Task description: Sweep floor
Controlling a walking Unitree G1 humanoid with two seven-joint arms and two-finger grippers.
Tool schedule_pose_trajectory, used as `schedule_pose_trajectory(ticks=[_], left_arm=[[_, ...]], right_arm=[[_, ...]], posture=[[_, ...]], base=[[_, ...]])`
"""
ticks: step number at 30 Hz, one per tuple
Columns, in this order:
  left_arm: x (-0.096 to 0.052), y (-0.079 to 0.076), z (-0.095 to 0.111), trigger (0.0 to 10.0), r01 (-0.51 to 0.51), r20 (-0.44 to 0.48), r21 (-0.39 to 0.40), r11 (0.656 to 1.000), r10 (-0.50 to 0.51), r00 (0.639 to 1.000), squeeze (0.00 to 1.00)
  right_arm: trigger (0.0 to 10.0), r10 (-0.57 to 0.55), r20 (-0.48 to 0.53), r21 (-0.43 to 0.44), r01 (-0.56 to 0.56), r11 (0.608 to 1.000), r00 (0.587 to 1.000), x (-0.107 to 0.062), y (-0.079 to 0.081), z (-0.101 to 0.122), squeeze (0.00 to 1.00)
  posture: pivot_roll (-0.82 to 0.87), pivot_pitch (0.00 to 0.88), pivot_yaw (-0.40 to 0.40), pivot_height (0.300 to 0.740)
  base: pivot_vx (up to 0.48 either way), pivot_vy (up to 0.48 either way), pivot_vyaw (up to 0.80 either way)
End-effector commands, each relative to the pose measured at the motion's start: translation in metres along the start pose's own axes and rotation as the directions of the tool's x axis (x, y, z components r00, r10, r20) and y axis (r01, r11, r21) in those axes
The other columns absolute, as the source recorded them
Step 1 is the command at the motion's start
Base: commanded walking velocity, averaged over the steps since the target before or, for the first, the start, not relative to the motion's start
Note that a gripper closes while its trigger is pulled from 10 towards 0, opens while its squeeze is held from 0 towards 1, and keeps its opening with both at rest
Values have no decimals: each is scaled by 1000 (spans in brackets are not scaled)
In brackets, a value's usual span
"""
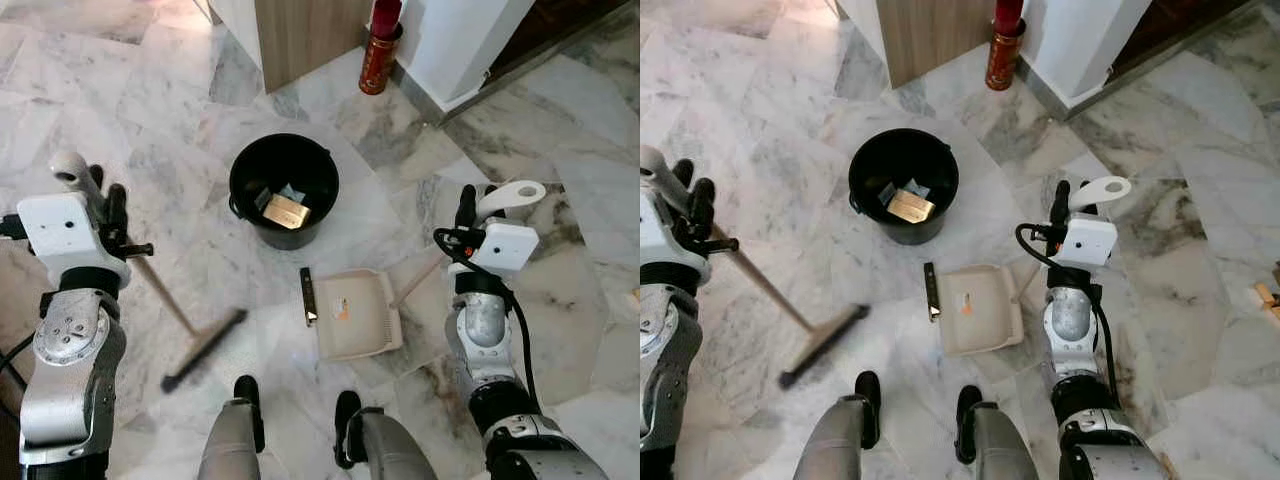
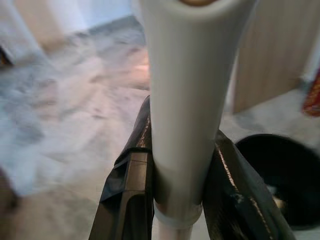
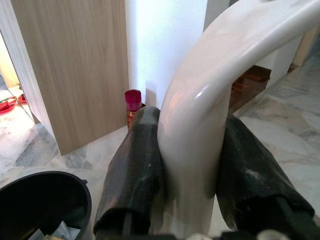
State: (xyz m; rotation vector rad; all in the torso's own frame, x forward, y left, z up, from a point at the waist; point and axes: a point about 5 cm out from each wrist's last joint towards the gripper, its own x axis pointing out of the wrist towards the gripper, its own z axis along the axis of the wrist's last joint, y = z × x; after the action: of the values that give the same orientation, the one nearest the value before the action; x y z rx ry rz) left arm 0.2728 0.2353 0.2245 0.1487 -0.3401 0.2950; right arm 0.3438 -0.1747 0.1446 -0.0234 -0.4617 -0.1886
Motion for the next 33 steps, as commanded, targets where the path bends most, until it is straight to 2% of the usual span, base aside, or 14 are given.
schedule_pose_trajectory(ticks=[1,7,10,12,16,18,20,22,24,27,29,30,31,33], left_arm=[[-2,4,-1,9765,-25,15,74,997,24,1000,0],[7,-9,-3,9765,-52,74,149,987,41,996,0],[9,-13,-7,9725,-57,69,138,989,48,996,0],[15,-24,-17,9608,-71,30,4,997,71,997,0],[17,-27,-20,9608,-82,11,-58,995,83,996,0],[23,-36,-28,9569,-96,-55,-246,965,85,995,0],[23,-36,-28,9569,-96,-55,-246,965,85,995,0],[28,-46,-29,9608,-77,-74,-352,933,54,996,0],[28,-46,-29,9608,-77,-74,-352,933,54,996,0],[30,-62,-26,9882,-13,-74,-459,888,-24,997,0],[33,-76,-22,9882,34,-72,-585,810,-94,993,0],[33,-77,-22,9882,36,-71,-594,804,-98,993,0],[34,-80,-20,10000,45,-77,-646,762,-124,989,0],[35,-82,-19,10000,52,-77,-669,742,-138,987,0]], right_arm=[[10000,-16,-74,-4,15,1000,997,-13,-5,-14,0],[10000,-17,-71,-7,16,1000,997,-14,-6,-14,0],[10000,-17,-69,-8,17,1000,997,-14,-7,-13,0],[10000,-21,-66,-11,20,1000,998,-14,-9,-13,0],[10000,-22,-66,-13,22,1000,998,-15,-10,-13,0],[10000,-25,-63,-18,24,1000,998,-16,-13,-13,0],[10000,-25,-63,-18,24,1000,998,-16,-13,-13,0],[10000,-28,-61,-23,26,999,998,-17,-15,-13,0],[10000,-28,-61,-23,26,999,998,-17,-15,-13,0],[10000,-33,-61,-32,31,999,998,-19,-19,-13,0],[10000,-32,-65,-33,30,999,997,-20,-20,-13,0],[10000,-32,-65,-33,30,999,997,-20,-20,-13,0],[10000,-32,-67,-34,29,999,997,-20,-20,-14,0],[10000,-32,-68,-34,29,999,997,-20,-20,-14,0]], posture=[[182,464,-39,740],[161,460,-43,740],[159,460,-44,740],[151,460,-44,740],[151,460,-44,740],[127,464,-47,740],[127,464,-47,740],[117,470,-49,740],[117,470,-49,740],[107,479,-52,740],[106,481,-54,740],[106,481,-54,740],[106,481,-54,740],[106,481,-54,740]], base=[[0,0,0],[0,0,0],[0,0,0],[0,0,0],[0,0,0],[0,0,0],[0,0,0],[0,0,0],[0,0,0],[0,0,0],[0,0,0],[0,0,0],[0,0,0],[0,0,0]])
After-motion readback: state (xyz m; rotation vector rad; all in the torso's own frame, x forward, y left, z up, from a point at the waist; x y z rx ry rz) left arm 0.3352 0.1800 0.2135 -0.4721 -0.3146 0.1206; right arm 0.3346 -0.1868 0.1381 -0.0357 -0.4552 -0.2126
